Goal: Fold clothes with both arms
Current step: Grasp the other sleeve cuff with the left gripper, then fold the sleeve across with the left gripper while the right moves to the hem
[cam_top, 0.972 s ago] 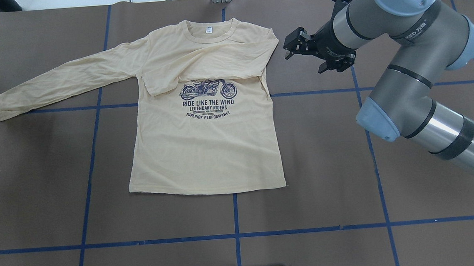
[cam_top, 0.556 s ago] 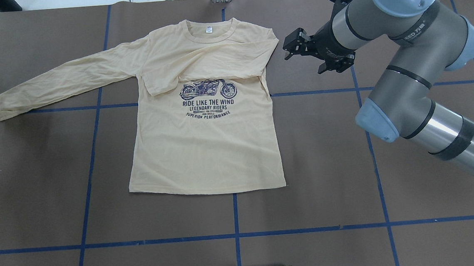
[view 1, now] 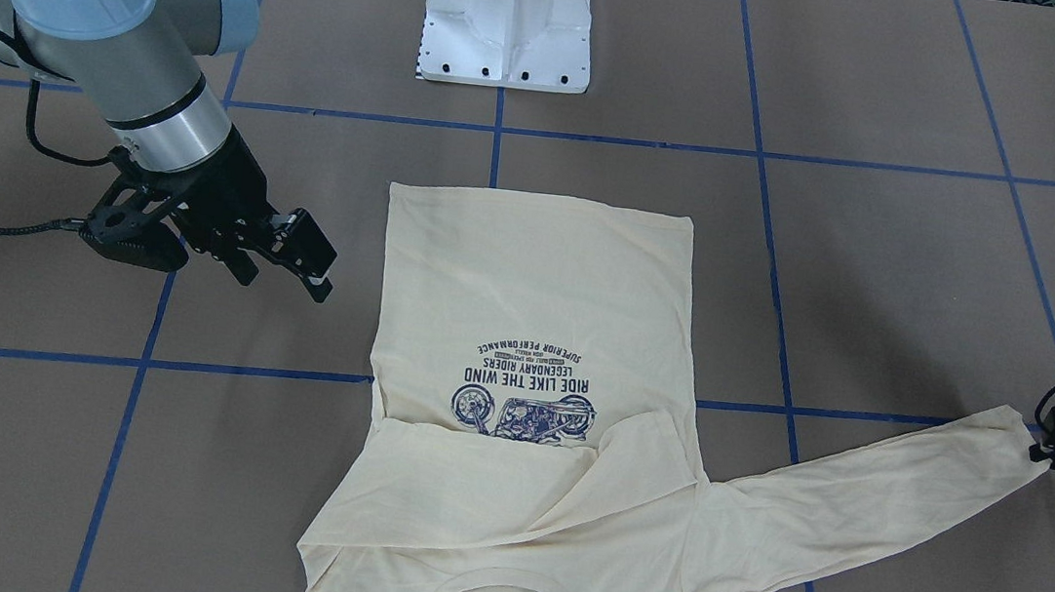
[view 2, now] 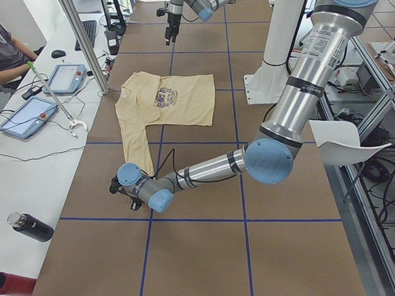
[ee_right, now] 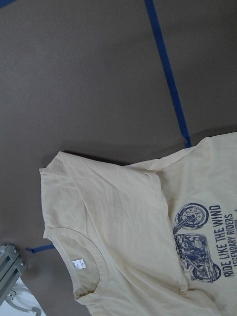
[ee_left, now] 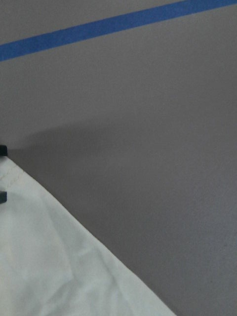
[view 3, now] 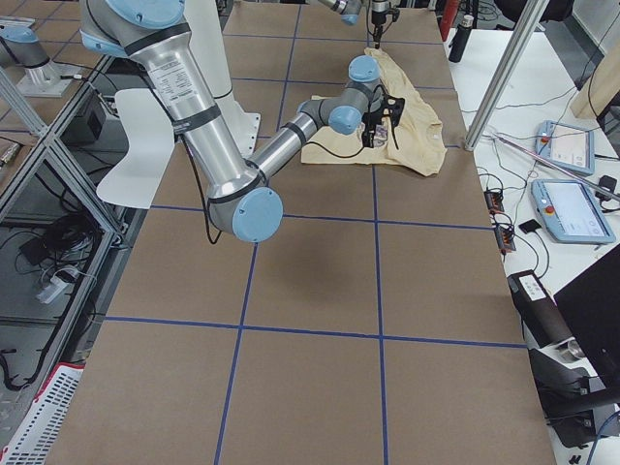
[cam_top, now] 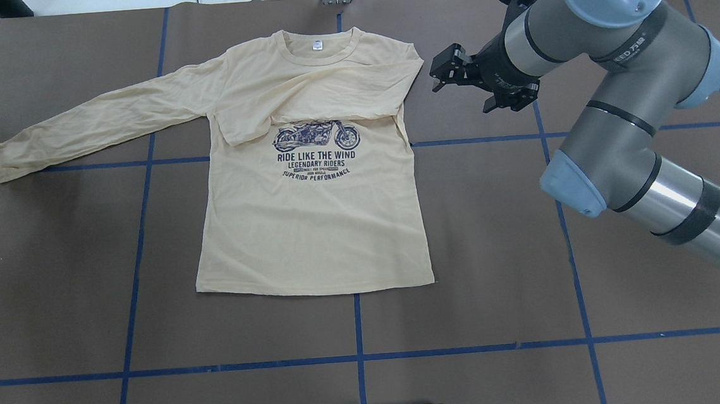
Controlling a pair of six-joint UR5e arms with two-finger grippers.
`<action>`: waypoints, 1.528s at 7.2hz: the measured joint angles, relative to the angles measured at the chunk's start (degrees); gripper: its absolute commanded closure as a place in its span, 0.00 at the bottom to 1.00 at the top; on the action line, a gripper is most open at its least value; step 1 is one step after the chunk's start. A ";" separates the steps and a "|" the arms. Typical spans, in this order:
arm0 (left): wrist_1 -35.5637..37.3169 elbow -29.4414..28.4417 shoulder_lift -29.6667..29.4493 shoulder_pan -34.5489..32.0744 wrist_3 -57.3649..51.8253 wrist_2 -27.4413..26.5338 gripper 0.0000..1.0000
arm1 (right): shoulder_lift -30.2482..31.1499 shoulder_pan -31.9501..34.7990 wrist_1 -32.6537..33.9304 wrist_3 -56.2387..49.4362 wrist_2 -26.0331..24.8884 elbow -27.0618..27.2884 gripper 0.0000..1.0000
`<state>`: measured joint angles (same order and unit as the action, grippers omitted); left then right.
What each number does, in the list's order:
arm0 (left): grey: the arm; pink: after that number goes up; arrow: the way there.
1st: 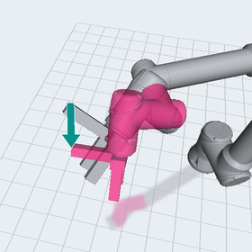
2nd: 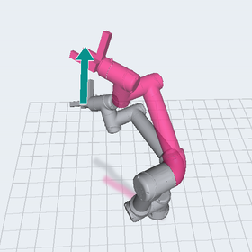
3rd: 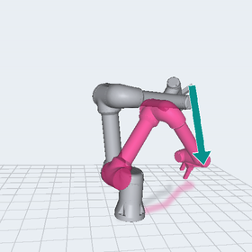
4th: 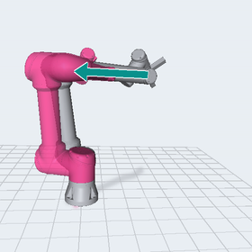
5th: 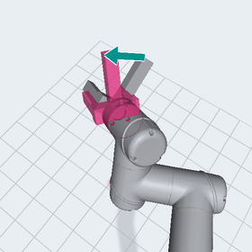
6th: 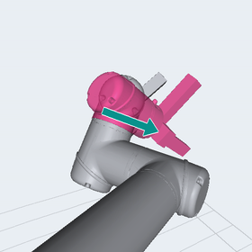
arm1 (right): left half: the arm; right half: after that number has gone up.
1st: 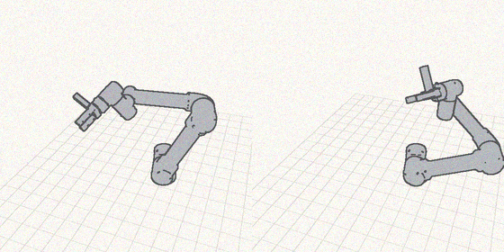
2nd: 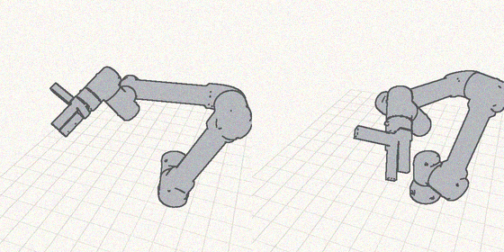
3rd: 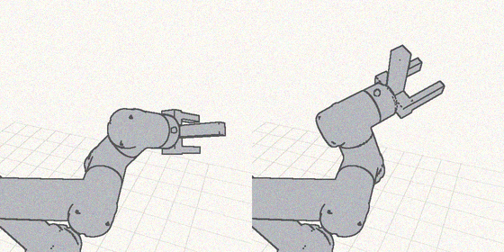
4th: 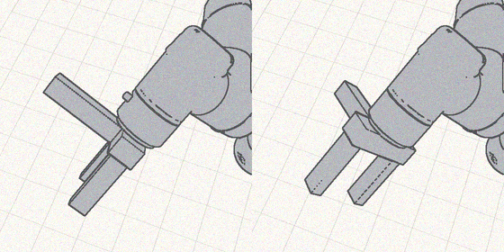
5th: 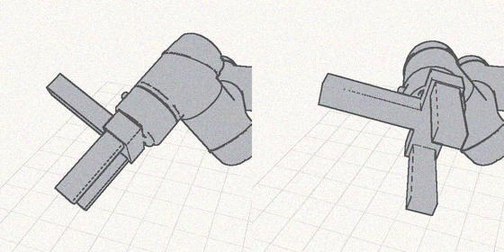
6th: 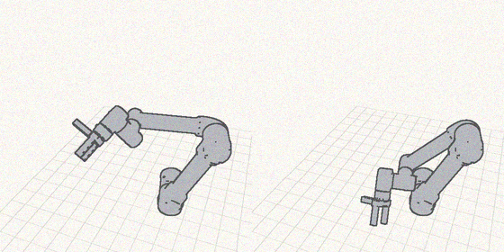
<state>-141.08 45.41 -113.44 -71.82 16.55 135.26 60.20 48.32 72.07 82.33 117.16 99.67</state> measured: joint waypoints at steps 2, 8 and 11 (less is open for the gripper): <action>2.03 7.41 0.03 -0.27 3.73 5.43 1.00 | 2.60 0.47 -0.04 -0.21 0.64 2.39 0.02; 3.34 33.61 -14.43 17.55 64.44 -2.09 1.00 | 15.07 3.10 -0.58 -6.70 1.00 8.75 0.01; 3.22 27.58 -25.77 29.81 73.89 -17.66 1.00 | 15.82 3.40 -0.56 -6.75 0.41 8.60 0.01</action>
<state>-137.86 72.98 -139.21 -42.02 90.44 117.61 76.02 51.72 71.51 75.59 117.58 108.27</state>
